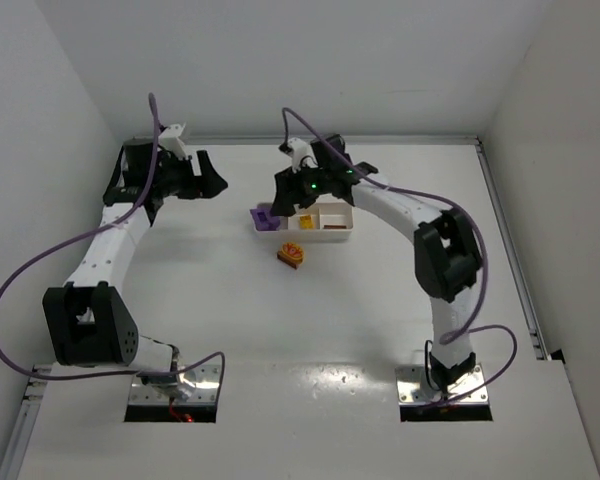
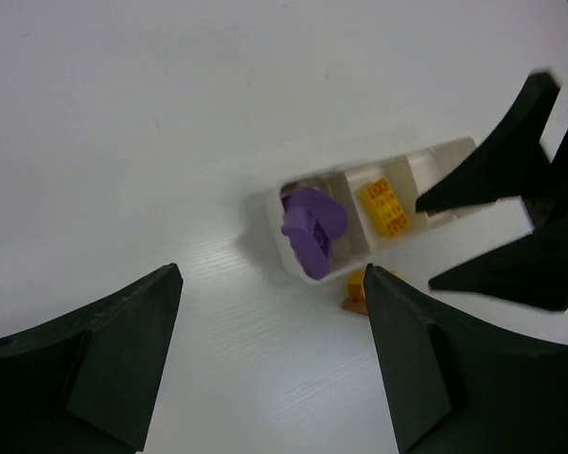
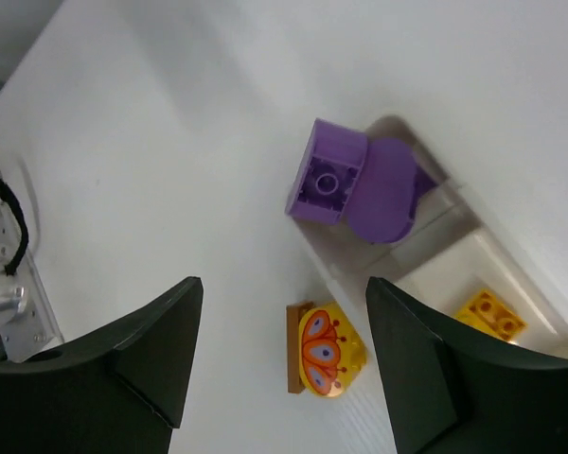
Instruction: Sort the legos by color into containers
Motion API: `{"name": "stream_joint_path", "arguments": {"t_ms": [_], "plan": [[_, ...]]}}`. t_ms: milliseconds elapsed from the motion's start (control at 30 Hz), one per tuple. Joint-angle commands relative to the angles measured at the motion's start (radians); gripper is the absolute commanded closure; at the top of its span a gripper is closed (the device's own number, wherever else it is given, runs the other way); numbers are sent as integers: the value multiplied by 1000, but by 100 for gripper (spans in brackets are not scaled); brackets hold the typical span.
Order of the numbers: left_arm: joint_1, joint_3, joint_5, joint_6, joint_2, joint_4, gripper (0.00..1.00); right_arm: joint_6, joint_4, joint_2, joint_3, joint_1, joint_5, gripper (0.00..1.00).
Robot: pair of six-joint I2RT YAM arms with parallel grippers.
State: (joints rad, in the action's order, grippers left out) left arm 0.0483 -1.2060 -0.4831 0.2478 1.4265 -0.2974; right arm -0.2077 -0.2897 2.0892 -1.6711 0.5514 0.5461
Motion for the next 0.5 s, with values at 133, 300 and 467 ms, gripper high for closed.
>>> {"name": "stream_joint_path", "arguments": {"t_ms": [133, 300, 467], "plan": [[-224, 49, -304, -587, -83, -236, 18, 125, -60, -369, 217, -200, -69, 30], [-471, 86, -166, -786, -11, -338, 21, 162, -89, -565, 422, -392, -57, 30], [-579, 178, 50, -463, -20, -73, 34, 150, -66, -681, 568, -488, -23, 30]]}}
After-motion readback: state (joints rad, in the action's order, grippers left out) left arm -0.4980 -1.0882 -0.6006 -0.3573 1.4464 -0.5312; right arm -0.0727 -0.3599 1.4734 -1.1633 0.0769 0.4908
